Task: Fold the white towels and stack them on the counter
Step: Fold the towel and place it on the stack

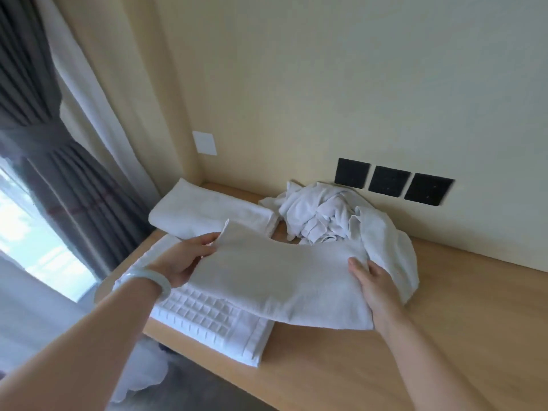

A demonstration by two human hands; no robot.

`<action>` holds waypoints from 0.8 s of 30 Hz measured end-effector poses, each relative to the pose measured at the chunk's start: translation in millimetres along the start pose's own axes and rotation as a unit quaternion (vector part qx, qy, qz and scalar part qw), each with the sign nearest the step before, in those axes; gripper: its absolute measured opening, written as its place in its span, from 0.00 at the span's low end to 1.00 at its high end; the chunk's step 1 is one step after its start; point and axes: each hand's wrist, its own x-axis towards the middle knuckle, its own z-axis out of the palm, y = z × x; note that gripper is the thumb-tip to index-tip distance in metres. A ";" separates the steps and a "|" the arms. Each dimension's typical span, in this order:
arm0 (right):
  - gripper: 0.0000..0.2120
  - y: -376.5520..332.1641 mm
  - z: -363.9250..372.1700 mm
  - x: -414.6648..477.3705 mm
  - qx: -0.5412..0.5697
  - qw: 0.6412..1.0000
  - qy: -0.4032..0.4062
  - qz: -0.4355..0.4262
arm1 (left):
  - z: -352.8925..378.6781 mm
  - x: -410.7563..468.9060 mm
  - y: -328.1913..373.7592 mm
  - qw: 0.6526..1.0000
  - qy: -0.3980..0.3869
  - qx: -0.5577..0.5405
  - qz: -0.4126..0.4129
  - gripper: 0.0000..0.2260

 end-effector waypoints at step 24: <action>0.13 89.6 224.7 -4.7 -0.242 0.959 0.125 0.080 | -197.3 72.9 -82.0 0.908 0.159 0.385 0.030 0.11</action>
